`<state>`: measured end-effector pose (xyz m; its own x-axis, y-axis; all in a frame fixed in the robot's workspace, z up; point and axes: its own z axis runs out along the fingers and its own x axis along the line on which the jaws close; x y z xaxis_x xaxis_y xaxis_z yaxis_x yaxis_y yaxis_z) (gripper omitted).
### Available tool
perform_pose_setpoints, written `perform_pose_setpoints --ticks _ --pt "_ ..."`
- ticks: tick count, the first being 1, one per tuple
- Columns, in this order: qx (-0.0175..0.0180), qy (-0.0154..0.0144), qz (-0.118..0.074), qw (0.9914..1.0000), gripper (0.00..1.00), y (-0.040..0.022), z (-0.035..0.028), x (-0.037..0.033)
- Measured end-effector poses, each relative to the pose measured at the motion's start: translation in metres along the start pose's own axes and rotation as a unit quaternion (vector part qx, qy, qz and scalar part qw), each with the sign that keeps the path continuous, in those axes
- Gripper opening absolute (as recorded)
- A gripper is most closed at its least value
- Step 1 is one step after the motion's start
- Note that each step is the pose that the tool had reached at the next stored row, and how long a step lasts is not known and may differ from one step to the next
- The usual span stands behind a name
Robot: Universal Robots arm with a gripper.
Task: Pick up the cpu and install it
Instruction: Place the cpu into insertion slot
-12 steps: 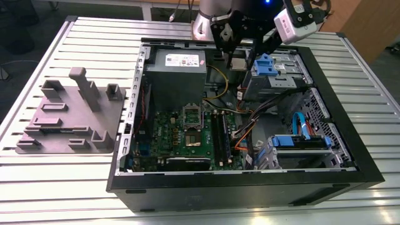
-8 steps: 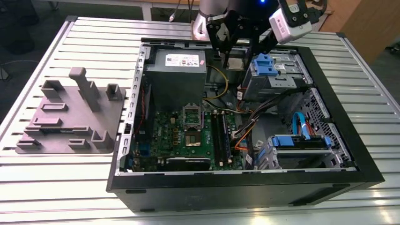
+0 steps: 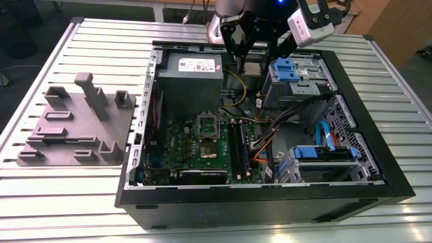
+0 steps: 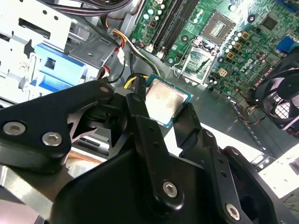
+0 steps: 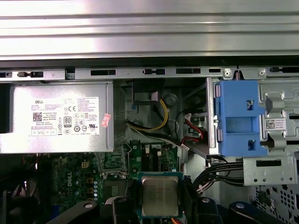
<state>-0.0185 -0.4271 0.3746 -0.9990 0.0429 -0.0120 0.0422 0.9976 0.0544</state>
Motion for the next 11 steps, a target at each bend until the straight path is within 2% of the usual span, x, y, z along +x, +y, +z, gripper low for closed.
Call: perform_pose_setpoints --ticks 8,11 --pt "-0.0001 0.0 -0.001 1.0 0.47 -0.0004 0.0001 0.001" --pt "0.0 0.0002 -0.004 0.99999 0.47 -0.0005 0.0002 0.0035"
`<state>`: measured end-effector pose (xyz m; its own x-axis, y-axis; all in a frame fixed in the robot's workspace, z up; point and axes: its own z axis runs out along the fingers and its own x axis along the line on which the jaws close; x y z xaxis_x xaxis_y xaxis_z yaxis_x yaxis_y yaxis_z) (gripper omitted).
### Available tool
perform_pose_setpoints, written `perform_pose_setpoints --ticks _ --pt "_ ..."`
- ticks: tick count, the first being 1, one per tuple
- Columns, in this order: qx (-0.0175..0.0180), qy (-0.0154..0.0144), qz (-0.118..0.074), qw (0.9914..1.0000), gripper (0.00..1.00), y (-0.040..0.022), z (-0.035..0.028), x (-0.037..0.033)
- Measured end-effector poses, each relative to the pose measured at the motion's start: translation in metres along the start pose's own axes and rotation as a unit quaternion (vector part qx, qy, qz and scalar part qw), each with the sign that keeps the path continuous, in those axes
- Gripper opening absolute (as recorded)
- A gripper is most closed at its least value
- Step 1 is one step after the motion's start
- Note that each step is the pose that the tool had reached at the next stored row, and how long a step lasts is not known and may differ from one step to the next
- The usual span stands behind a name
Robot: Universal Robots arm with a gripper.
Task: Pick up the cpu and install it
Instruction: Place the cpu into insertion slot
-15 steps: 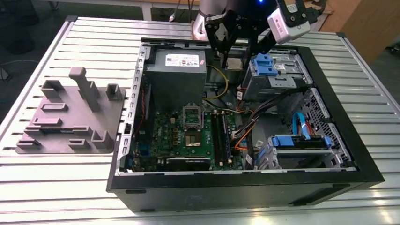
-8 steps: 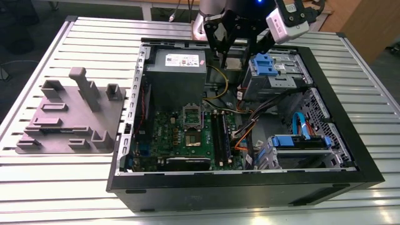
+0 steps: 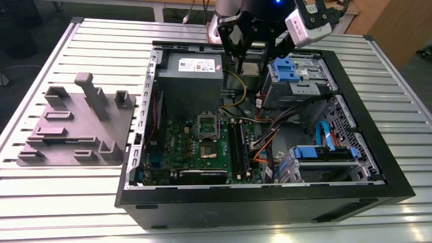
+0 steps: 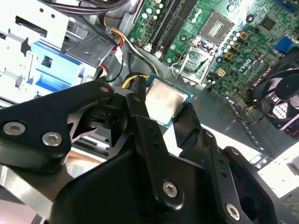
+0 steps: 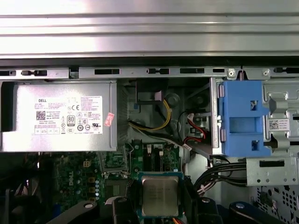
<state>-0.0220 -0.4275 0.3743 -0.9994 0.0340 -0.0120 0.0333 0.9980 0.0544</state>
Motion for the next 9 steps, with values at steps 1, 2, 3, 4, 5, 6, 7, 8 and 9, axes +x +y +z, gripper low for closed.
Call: perform_pose_setpoints --ticks 1,2,3,4,5,6,7,8,9 --pt "0.0 0.0 0.0 1.0 0.47 0.0 0.0 0.0001" --pt "0.0 0.0 0.0 1.0 0.47 0.0 0.0 0.0001" --pt "0.0 0.0 0.0 1.0 0.47 0.0 0.0 0.0002" --pt "-0.0001 0.0 0.0 1.0 0.47 0.0 0.0001 0.0008" --pt "-0.0001 0.0 0.0 1.0 0.47 -0.0001 0.0001 0.0023" --pt "-0.0001 0.0 0.0 1.0 0.47 -0.0002 0.0001 0.0042" --pt "-0.0001 0.0 0.0 1.0 0.47 -0.0002 0.0 0.0058" --pt "0.0 0.0 0.0 1.0 0.47 -0.0002 -0.0001 0.0069" --pt "0.0 0.0 0.0 1.0 0.47 -0.0003 -0.0001 0.0074"
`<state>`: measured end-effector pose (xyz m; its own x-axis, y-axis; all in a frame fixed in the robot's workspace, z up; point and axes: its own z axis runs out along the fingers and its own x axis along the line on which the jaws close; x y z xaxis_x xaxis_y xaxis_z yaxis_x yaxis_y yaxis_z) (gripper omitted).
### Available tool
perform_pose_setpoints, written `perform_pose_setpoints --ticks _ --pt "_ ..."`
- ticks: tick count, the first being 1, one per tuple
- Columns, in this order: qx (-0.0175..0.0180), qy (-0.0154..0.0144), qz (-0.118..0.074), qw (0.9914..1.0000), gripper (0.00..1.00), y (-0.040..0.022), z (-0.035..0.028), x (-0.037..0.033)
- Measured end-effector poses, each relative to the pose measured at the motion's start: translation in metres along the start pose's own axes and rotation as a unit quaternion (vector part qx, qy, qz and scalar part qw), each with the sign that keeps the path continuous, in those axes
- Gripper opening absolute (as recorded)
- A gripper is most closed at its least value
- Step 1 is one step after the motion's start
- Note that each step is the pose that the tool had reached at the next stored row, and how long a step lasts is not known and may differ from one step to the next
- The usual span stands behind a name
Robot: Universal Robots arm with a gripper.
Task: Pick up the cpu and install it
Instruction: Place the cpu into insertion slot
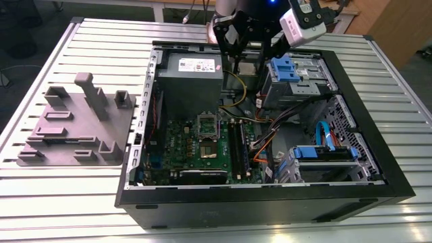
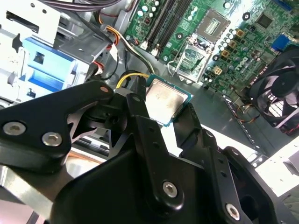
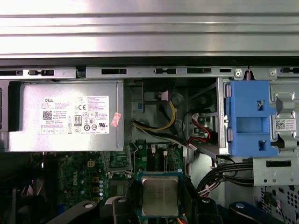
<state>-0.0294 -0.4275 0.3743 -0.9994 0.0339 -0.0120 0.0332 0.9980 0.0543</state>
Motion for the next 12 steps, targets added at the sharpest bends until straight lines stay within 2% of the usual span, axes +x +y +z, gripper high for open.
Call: perform_pose_setpoints --ticks 6,12 --pt "-0.0001 0.0 0.0 1.0 0.47 -0.004 0.0004 0.0002" --pt "0.0 0.0 0.0 1.0 0.47 -0.0044 0.0005 0.0095"
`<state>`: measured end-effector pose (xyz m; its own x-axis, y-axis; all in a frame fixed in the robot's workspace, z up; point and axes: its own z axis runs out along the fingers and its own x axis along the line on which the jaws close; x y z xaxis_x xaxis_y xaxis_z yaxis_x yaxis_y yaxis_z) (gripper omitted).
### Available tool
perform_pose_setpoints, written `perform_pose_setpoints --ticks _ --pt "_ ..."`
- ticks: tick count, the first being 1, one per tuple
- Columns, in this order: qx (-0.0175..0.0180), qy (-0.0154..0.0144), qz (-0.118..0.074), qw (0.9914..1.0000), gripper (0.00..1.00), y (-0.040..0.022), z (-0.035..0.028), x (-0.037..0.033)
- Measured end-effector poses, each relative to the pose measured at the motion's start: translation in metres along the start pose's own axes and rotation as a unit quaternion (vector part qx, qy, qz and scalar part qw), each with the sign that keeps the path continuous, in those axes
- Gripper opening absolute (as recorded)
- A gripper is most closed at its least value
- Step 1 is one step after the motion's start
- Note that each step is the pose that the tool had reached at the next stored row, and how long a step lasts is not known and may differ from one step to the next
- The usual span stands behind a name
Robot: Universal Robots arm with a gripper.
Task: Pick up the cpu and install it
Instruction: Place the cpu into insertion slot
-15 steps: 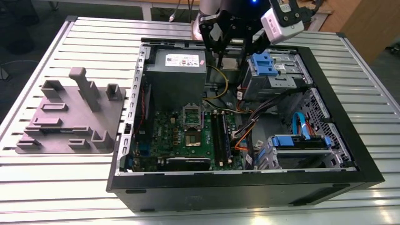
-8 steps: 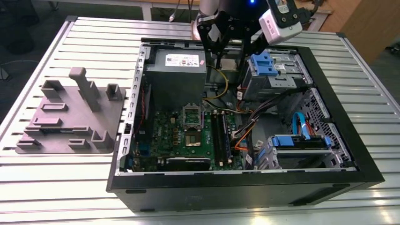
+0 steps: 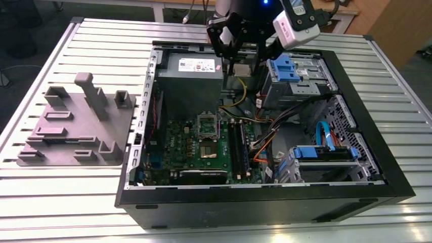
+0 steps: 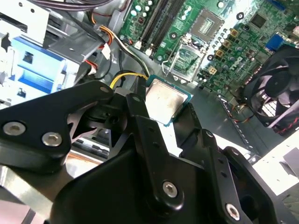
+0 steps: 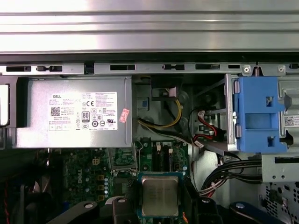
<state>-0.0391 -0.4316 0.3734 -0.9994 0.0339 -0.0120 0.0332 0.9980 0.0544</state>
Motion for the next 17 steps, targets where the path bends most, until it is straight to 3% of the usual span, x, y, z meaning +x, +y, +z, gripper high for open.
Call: perform_pose_setpoints --ticks 17 --pt "0.0 0.0 0.0 1.0 0.47 -0.0001 0.0 0.001"
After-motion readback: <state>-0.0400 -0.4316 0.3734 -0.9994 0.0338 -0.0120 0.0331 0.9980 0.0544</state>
